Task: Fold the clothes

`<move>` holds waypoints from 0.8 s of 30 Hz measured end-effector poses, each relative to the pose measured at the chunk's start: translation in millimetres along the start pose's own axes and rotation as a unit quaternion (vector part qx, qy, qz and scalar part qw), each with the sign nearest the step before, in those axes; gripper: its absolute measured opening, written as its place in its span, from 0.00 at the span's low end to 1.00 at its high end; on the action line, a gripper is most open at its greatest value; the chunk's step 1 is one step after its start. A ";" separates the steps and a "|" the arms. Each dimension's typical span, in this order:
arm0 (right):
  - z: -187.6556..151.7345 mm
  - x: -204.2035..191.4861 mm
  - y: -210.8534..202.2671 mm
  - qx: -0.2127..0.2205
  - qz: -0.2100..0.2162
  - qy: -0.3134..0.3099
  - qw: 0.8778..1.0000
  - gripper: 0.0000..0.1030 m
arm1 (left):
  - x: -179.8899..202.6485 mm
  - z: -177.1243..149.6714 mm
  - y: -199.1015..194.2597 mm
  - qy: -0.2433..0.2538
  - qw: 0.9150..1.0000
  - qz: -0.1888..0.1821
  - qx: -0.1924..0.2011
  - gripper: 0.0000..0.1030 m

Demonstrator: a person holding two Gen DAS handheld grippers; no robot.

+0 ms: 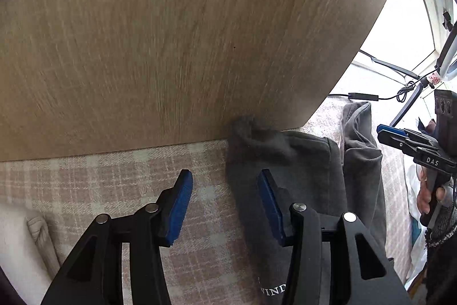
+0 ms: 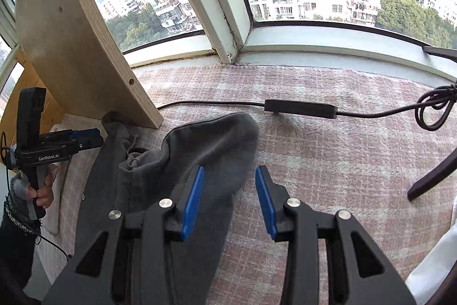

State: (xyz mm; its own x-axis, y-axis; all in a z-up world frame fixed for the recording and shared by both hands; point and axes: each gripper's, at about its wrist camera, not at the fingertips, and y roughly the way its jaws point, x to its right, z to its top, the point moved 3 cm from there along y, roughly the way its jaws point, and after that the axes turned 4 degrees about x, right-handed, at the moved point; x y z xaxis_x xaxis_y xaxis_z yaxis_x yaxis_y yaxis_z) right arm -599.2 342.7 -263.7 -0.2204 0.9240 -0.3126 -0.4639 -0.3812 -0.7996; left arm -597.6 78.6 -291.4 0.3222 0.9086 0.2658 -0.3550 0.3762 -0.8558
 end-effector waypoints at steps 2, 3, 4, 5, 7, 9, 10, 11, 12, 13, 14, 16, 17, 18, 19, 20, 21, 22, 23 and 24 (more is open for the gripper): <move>5.3 0.2 8.2 -0.007 0.007 -0.001 1.000 0.36 | 4.9 1.0 4.1 0.008 1.000 0.001 -0.002 0.45; 8.9 -0.4 11.8 -0.010 0.008 -0.002 1.000 0.36 | 6.8 1.6 6.0 0.010 1.000 0.001 -0.003 0.45; 12.3 -2.0 15.1 -0.013 0.008 -0.004 1.000 0.36 | 7.8 2.2 8.1 0.010 1.000 0.000 -0.006 0.45; 14.7 -3.7 18.4 -0.016 0.010 -0.007 1.000 0.36 | 8.8 2.5 9.7 0.010 1.000 -0.001 -0.007 0.45; 18.5 -8.4 24.9 -0.024 0.016 -0.015 0.999 0.36 | 11.4 2.9 12.5 0.012 1.000 -0.003 -0.009 0.45; 20.2 -12.6 31.2 -0.033 0.005 -0.031 0.999 0.36 | 14.3 2.9 14.6 0.015 1.000 -0.002 -0.010 0.45; 20.7 -13.7 34.8 -0.038 0.000 -0.039 0.999 0.36 | 15.6 2.7 15.8 0.016 1.000 -0.001 -0.010 0.45; 21.2 -14.0 38.8 -0.044 -0.004 -0.045 0.998 0.37 | 16.1 3.8 17.3 0.017 1.000 0.001 -0.010 0.45; 21.9 -14.7 40.9 -0.046 -0.004 -0.050 0.998 0.40 | 16.6 4.9 18.9 0.019 1.000 0.004 -0.010 0.45; 22.7 -15.6 41.4 -0.046 -0.001 -0.054 0.998 0.40 | 17.9 4.9 19.2 0.021 1.000 0.005 -0.009 0.45; 23.6 -16.6 41.9 -0.045 0.001 -0.058 0.997 0.41 | 19.3 5.0 19.4 0.023 1.000 0.006 -0.007 0.45; 23.8 -17.6 42.3 -0.042 0.004 -0.065 0.997 0.41 | 20.9 4.8 20.1 0.023 1.000 0.006 -0.002 0.45; 22.6 -19.0 42.1 -0.039 0.004 -0.072 0.997 0.41 | 21.5 4.8 20.4 0.023 1.000 0.007 0.001 0.43; 21.5 -21.0 42.1 -0.037 0.002 -0.081 0.996 0.40 | 23.7 3.8 20.4 0.026 1.000 0.004 0.005 0.42; 20.4 -22.9 42.0 -0.035 0.001 -0.090 0.995 0.39 | 25.9 2.8 20.3 0.030 1.000 0.000 0.008 0.29; 19.3 -24.6 41.7 -0.033 0.001 -0.097 0.995 0.27 | 29.2 1.4 20.7 0.035 0.999 -0.009 0.009 0.15; 18.5 -25.7 41.5 -0.033 0.006 -0.099 0.995 0.10 | 32.5 0.5 20.8 0.041 0.999 -0.012 0.009 0.13; 18.7 -26.2 40.6 -0.032 0.012 -0.095 0.995 0.10 | 34.9 0.3 19.2 0.046 0.999 -0.014 0.010 0.10; 19.5 -26.6 38.9 -0.030 0.018 -0.090 0.995 0.09 | 37.4 0.2 17.6 0.052 0.998 -0.016 0.012 0.08; 21.1 -27.7 35.3 -0.027 0.022 -0.087 0.996 0.08 | 38.2 0.7 14.2 0.050 0.998 -0.021 0.012 0.07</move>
State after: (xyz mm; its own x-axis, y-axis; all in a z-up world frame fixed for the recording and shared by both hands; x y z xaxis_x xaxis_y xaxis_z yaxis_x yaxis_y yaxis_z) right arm -627.5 303.0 -272.4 -0.3871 0.8849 -0.2588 -0.4040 -0.4152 -0.8151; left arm -591.0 118.8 -293.2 0.4235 0.8696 0.2540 -0.3595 0.4186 -0.8340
